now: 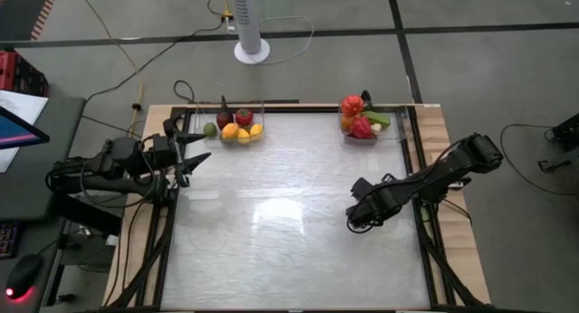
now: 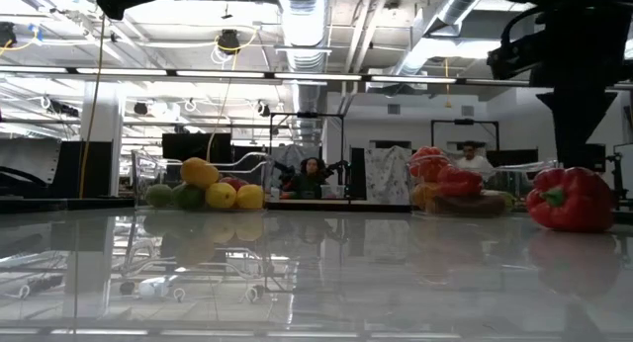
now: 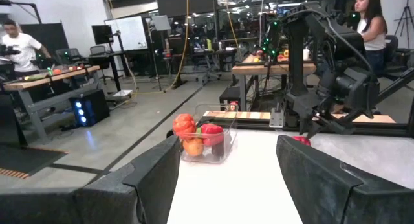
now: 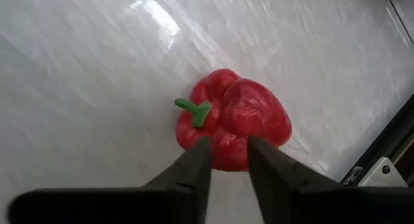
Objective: Sort produce into baskets
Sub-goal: Put the red bell pepper into the right transparent bin
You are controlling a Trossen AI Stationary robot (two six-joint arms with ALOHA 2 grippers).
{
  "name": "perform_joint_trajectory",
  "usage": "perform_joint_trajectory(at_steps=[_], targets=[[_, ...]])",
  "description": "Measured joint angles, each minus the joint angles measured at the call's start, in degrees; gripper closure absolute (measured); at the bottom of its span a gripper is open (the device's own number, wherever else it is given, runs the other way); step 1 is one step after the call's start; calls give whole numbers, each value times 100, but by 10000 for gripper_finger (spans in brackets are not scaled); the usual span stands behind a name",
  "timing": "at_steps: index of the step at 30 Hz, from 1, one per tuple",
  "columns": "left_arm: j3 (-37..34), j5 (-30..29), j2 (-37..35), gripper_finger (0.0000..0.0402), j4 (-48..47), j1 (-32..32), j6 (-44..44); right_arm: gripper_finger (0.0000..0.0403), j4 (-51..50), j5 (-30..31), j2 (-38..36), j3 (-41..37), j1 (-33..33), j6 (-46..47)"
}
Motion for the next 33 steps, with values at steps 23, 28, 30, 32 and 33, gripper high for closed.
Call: perform_joint_trajectory(at_steps=[23,28,30,32,33], targets=[[0,-2,0,157,0,-2,-10,116,668,-14,-9,-769,-99,366],[0,-2,0,157,-1,-1,-7,164,693,29,-15,-861,-99,489],[0,-2,1,157,0,-1,-7,191,690,36,-15,-861,-99,474],[0,-2,0,157,0,-2,-7,218,681,59,-15,-861,-99,474],[0,-2,0,157,0,-1,-7,230,680,109,-16,-861,-99,475]])
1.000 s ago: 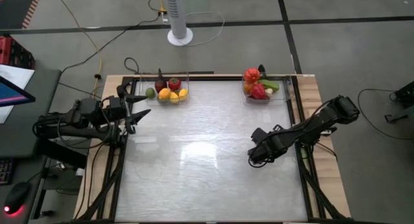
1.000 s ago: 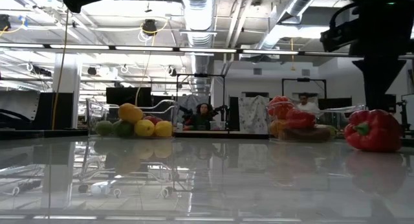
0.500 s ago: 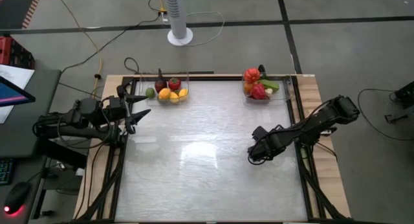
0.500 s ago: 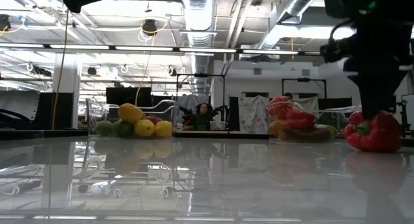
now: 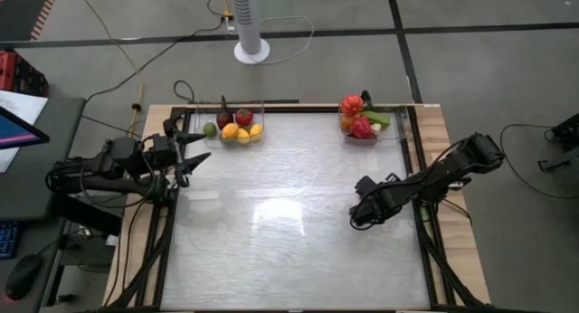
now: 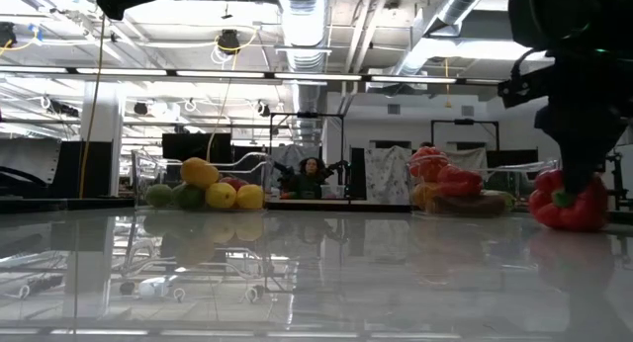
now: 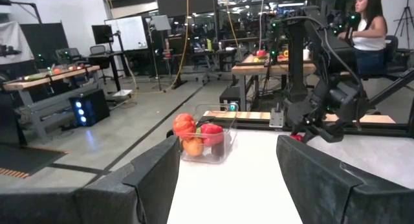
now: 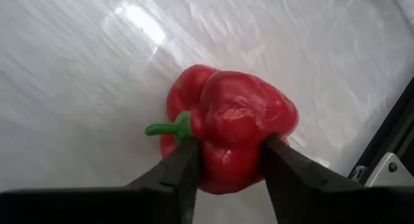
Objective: Sort produce into baskets
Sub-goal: Put the red bell pepper into the right transparent bin
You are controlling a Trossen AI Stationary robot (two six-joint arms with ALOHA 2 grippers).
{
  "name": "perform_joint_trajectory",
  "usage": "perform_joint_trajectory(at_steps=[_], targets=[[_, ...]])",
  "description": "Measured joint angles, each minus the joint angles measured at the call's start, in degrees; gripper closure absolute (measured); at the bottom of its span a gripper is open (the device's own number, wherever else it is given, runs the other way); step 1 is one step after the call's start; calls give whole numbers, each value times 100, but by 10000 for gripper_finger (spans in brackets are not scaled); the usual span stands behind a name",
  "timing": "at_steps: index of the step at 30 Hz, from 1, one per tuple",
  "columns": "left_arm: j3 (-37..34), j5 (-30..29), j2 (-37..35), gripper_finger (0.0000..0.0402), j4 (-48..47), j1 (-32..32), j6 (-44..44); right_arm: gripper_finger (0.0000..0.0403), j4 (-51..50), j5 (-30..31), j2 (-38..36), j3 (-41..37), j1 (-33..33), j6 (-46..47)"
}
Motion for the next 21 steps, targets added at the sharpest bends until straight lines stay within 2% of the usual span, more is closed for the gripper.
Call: perform_joint_trajectory(at_steps=[4,11,21], targets=[[0,0,1,157,0,0,2,256,17,111,-2,-2,4,-3],[0,0,0,157,0,1,2,251,-403,115,26,273,-2,-26],[0,0,0,157,0,-1,4,253,-1643,852,23,1061,-297,-256]])
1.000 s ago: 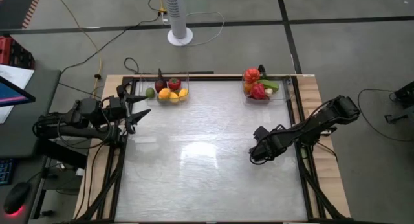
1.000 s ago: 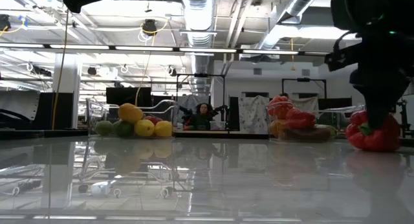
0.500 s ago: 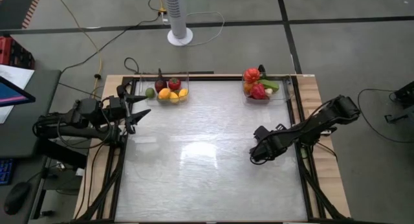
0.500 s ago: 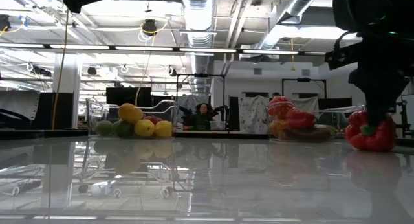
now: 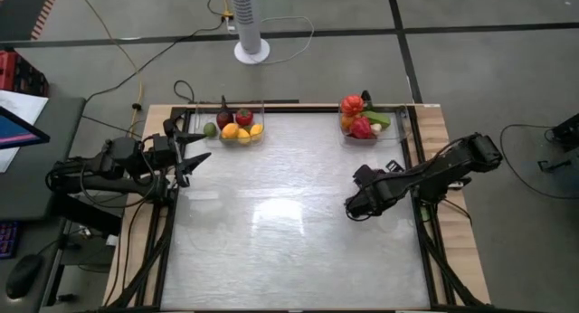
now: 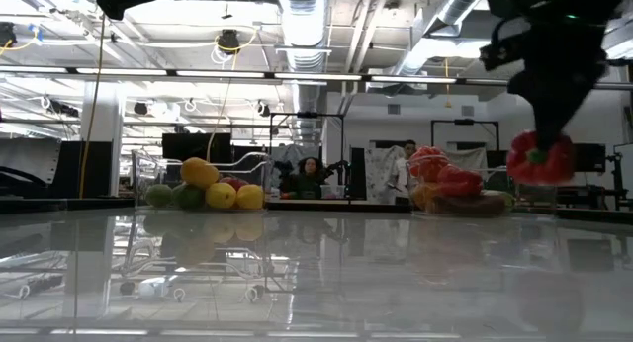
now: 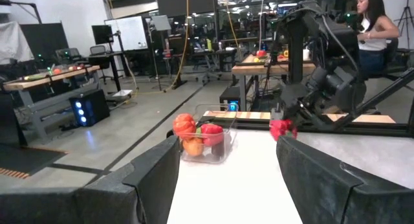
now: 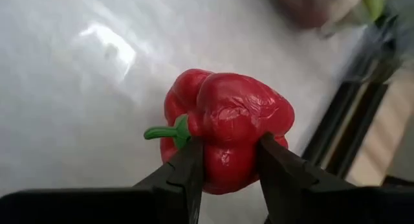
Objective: Sort produce into baskets
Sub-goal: Put the red bell pepper into the right transparent bin, then return to Home position
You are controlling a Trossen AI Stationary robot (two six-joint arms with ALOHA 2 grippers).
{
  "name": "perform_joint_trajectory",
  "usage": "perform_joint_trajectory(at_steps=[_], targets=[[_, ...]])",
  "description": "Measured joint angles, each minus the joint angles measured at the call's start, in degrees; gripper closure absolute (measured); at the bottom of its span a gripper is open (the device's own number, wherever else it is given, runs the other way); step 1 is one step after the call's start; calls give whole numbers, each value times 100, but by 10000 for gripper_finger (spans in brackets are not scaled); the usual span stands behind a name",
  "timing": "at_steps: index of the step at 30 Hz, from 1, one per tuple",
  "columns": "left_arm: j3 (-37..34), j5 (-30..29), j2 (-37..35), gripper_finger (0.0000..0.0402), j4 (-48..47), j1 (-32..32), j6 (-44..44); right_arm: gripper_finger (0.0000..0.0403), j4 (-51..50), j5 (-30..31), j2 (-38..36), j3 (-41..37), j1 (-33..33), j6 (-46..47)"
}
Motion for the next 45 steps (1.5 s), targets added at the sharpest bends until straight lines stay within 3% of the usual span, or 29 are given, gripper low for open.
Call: perform_joint_trajectory(at_steps=[8,22,25,28,35,40,45], targets=[[0,0,0,157,2,2,0,252,-297,1098,-3,437,-827,-829],[0,-2,0,157,4,1,24,246,-229,2329,-7,816,-3276,-2443],[0,-2,0,157,19,0,24,245,-217,2376,-9,816,-3783,-2506],[0,-2,0,157,60,0,88,235,-2,2051,-9,816,-4183,-3009],[0,-2,0,157,59,1,116,156,614,1760,-9,816,-4755,-3694],[0,-1,0,157,57,2,193,113,534,1607,-86,777,-4767,-3744],[0,2,-2,157,133,0,368,102,701,1454,-993,185,-4421,-3432]])
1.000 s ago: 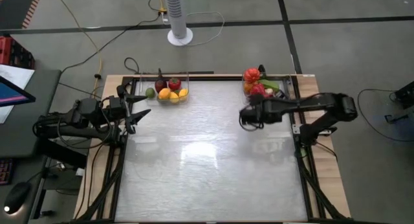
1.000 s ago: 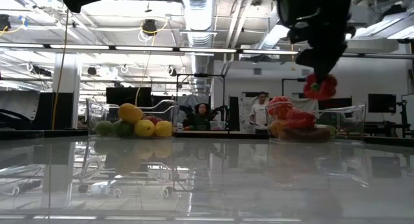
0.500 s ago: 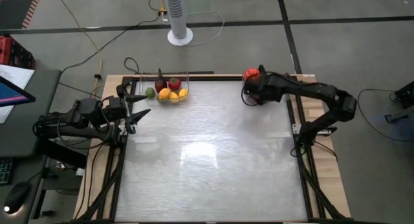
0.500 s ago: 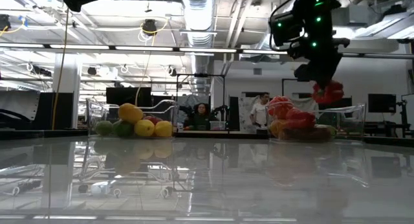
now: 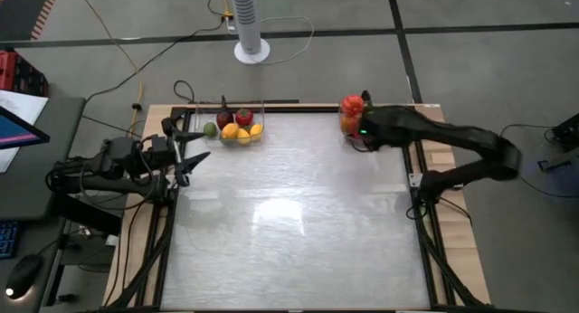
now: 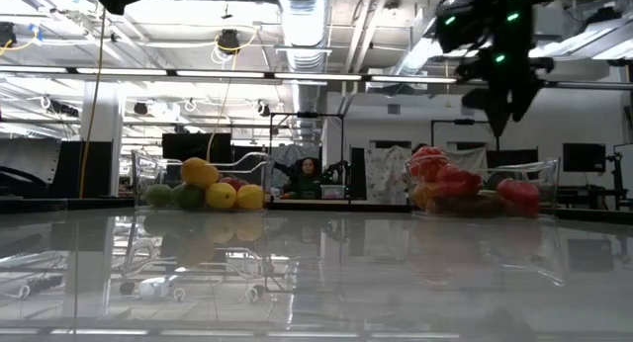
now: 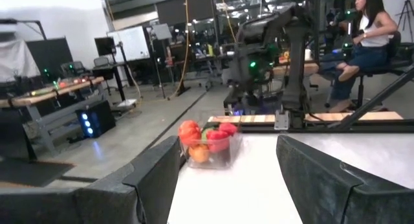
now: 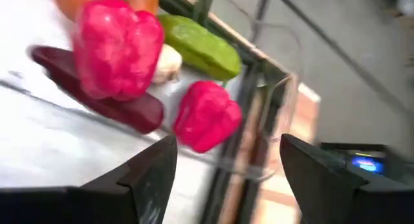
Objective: Sort produce into baskets
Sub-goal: Return to Home position
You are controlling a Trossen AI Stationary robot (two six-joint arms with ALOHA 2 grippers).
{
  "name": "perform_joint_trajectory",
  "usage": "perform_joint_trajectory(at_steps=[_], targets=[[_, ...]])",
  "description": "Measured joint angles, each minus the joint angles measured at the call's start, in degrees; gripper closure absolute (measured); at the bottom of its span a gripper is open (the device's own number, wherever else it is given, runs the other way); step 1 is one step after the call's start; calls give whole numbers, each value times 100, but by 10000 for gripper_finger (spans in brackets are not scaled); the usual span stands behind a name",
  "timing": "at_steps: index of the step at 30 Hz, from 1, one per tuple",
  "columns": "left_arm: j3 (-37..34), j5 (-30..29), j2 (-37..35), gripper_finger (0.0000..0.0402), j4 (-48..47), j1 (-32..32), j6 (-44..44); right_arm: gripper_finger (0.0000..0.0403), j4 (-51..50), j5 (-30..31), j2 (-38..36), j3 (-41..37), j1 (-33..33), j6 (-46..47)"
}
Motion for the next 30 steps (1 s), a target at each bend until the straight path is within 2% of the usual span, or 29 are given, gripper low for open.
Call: perform_joint_trajectory(at_steps=[5,9,11,14,18,22,24,30], targets=[[0,0,-22,157,186,2,155,102,975,-609,-1797,-1011,264,172],[0,1,1,157,445,2,170,101,3010,-1707,-3026,-1946,785,239],[0,37,33,157,596,2,150,101,4141,-1976,-3408,-2421,1146,91],[-39,325,112,157,1014,2,214,101,5100,-1891,-3692,-2983,1576,-141],[-545,889,148,157,2073,1,352,101,5615,-1469,-3882,-3480,1932,-423],[-1194,762,28,157,3162,0,349,101,5621,-653,-4218,-3902,2220,-504],[-1358,737,-184,157,3333,0,307,101,5703,-478,-4528,-4137,2314,-509],[-1643,880,-848,157,3283,0,443,101,6024,-502,-5452,-4948,2564,-491]])
